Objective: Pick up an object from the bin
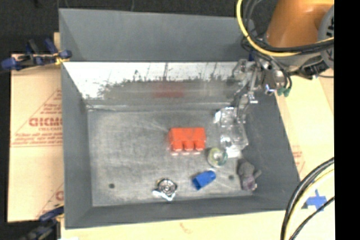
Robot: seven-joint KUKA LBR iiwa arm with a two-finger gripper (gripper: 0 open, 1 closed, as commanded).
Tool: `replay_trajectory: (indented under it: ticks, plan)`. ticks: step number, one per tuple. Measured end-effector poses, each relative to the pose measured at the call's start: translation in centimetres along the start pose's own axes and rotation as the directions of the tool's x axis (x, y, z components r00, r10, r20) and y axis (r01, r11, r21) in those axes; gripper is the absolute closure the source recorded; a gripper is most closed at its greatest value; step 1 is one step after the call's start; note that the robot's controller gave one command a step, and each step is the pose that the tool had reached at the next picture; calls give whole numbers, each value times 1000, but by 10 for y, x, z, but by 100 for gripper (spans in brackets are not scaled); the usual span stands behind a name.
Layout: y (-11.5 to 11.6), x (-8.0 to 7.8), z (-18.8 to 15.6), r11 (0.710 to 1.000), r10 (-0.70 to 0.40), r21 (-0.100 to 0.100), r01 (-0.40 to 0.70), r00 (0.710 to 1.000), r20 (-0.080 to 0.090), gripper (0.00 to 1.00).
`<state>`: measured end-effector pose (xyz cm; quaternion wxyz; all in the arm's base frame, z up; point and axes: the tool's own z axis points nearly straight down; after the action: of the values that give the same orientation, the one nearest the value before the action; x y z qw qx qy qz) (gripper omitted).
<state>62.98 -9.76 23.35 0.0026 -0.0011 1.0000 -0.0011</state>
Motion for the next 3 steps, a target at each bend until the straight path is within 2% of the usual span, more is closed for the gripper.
replay_trajectory:
  ticks: [1,2,3]
  plan:
    - [2,-4,160,950,-312,-2,312,950,7,0]
    - [62,30,158,927,-374,2,374,927,11,0]
    - [60,28,156,928,-372,3,372,928,15,100]
